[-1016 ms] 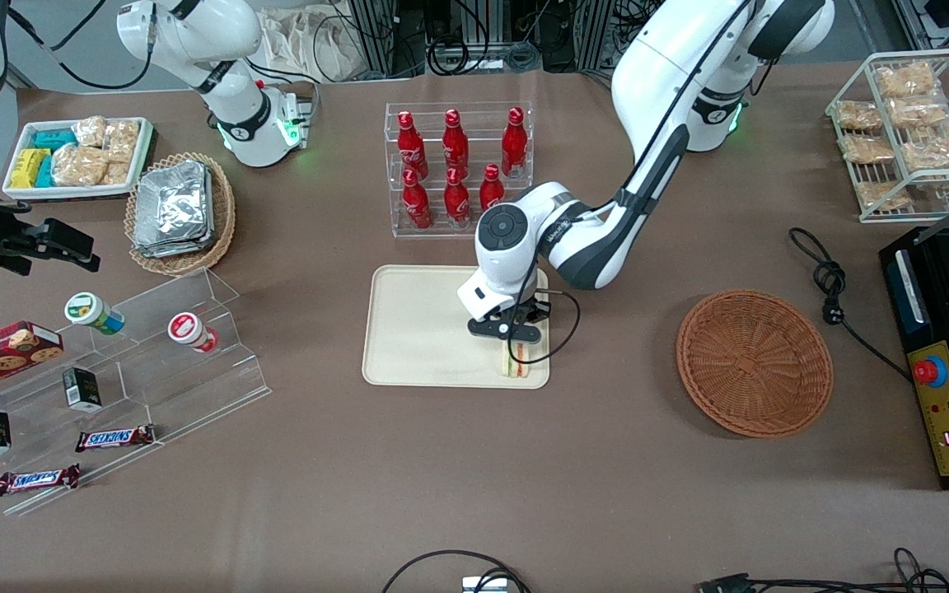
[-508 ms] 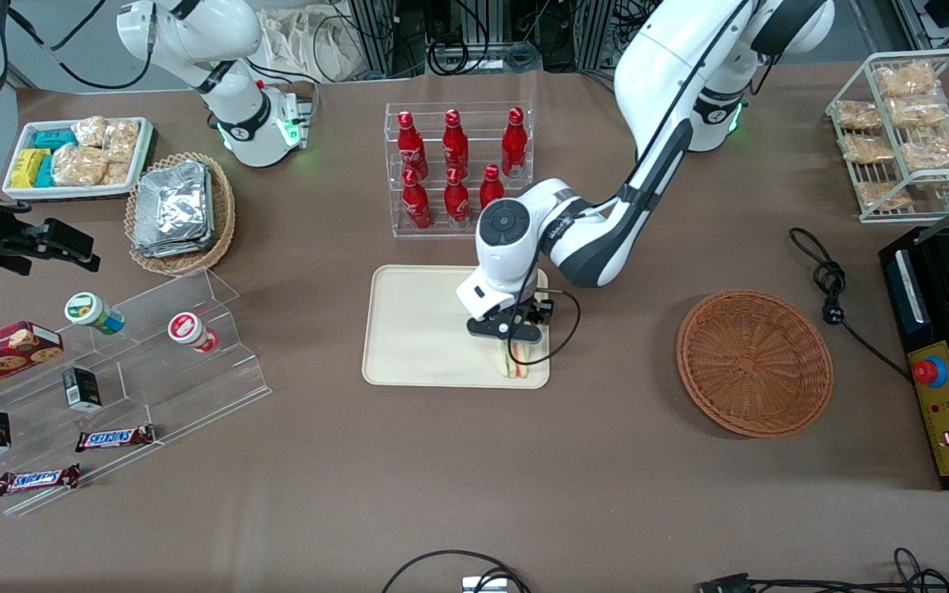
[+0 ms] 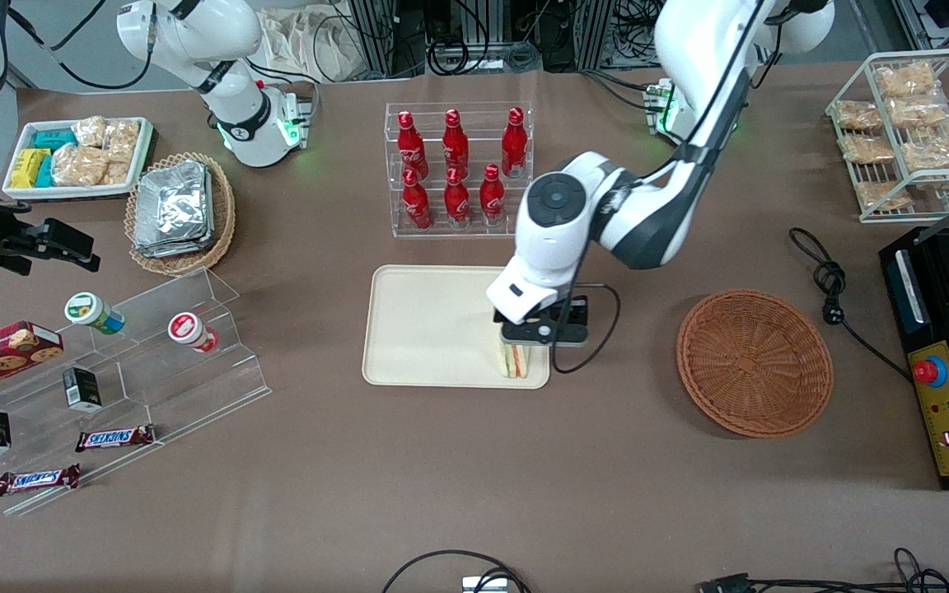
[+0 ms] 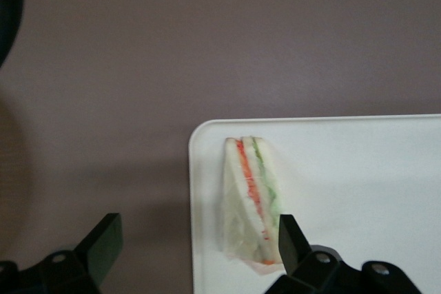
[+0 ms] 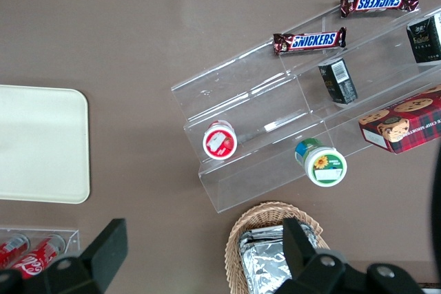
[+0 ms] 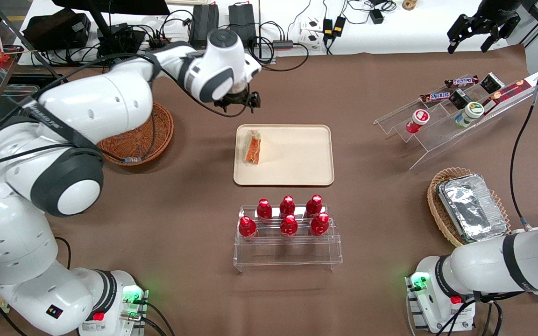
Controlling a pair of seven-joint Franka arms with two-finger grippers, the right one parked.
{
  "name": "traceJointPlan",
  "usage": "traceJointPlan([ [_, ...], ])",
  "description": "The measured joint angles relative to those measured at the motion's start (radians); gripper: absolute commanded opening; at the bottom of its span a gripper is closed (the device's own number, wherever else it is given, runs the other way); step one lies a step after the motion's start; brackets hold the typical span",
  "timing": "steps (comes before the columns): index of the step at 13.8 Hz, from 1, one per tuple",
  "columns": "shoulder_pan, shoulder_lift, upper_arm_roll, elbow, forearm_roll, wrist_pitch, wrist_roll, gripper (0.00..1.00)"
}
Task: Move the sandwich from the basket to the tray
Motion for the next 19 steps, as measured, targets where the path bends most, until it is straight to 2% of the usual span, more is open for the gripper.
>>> traceJointPlan([
  [3, 0.068, -0.091, 0.088, 0.001, -0.112, -0.097, 0.176, 1.0],
  [5, 0.124, -0.157, 0.13, 0.001, -0.131, -0.173, 0.222, 1.0],
  [10, 0.278, -0.307, 0.157, -0.001, -0.122, -0.363, 0.245, 1.0],
  [12, 0.331, -0.35, 0.159, -0.002, -0.067, -0.407, 0.335, 1.0],
  [14, 0.352, -0.39, 0.159, -0.002, -0.043, -0.457, 0.381, 1.0],
  [19, 0.354, -0.459, 0.147, -0.002, -0.043, -0.537, 0.391, 1.0],
])
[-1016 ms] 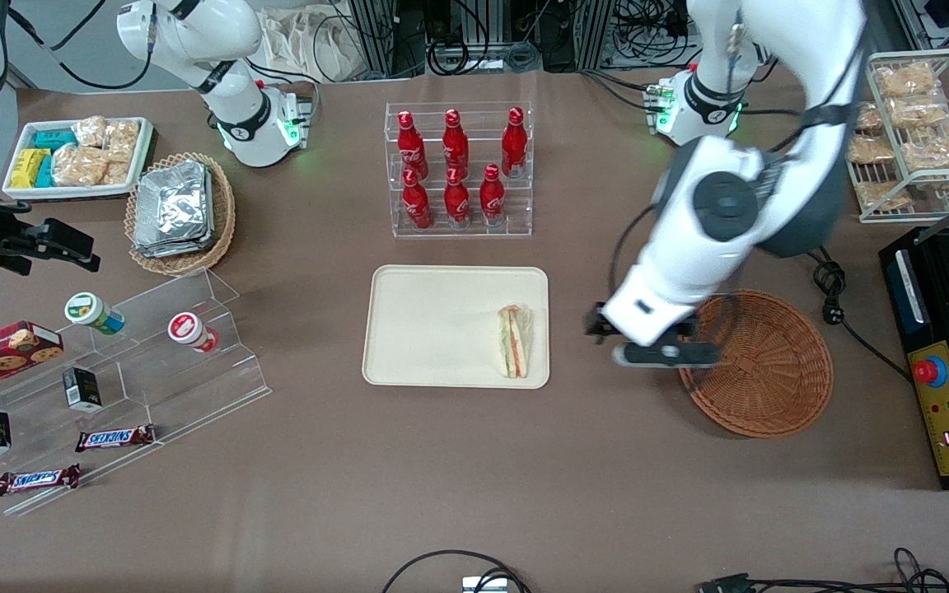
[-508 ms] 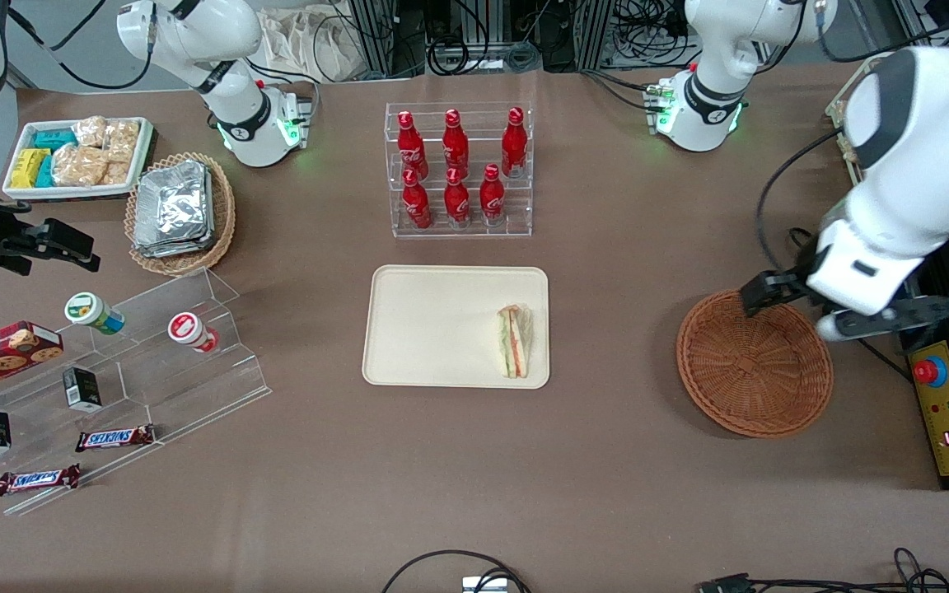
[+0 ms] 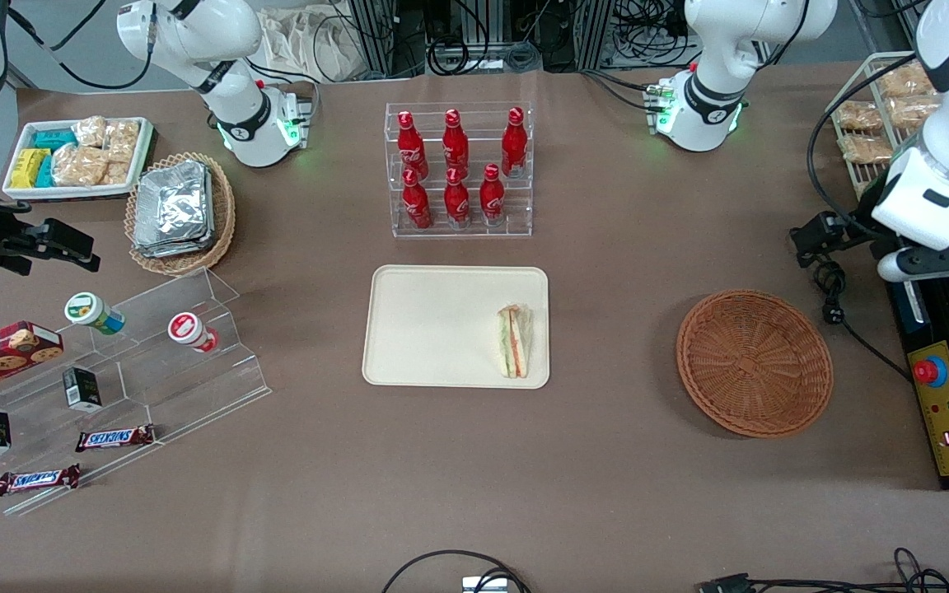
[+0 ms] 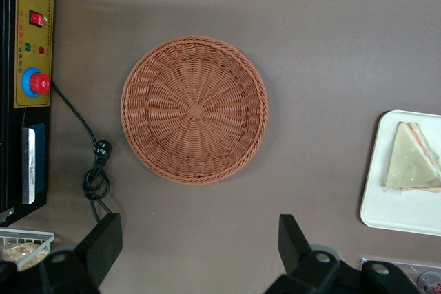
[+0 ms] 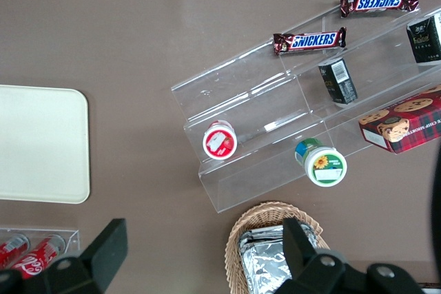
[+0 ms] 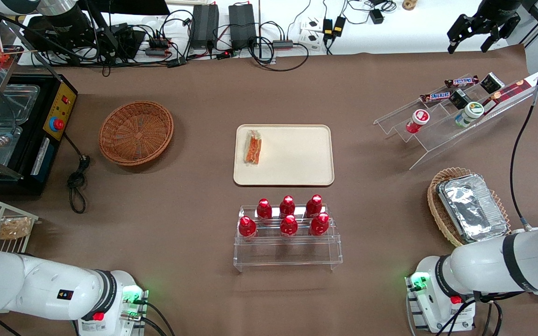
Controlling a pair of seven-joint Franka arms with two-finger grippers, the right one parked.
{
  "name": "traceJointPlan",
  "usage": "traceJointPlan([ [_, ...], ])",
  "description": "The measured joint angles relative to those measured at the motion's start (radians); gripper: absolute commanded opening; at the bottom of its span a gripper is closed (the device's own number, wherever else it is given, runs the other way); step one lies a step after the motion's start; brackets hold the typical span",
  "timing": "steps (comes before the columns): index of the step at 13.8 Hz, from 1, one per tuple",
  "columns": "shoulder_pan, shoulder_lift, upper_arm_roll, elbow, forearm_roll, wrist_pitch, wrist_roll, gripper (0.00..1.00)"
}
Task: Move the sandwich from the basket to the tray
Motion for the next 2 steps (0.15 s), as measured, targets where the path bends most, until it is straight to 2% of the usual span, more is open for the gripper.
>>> traceJointPlan([
  [2, 0.0, -0.004, -0.001, 0.0, 0.0, 0.0, 0.008, 1.0],
])
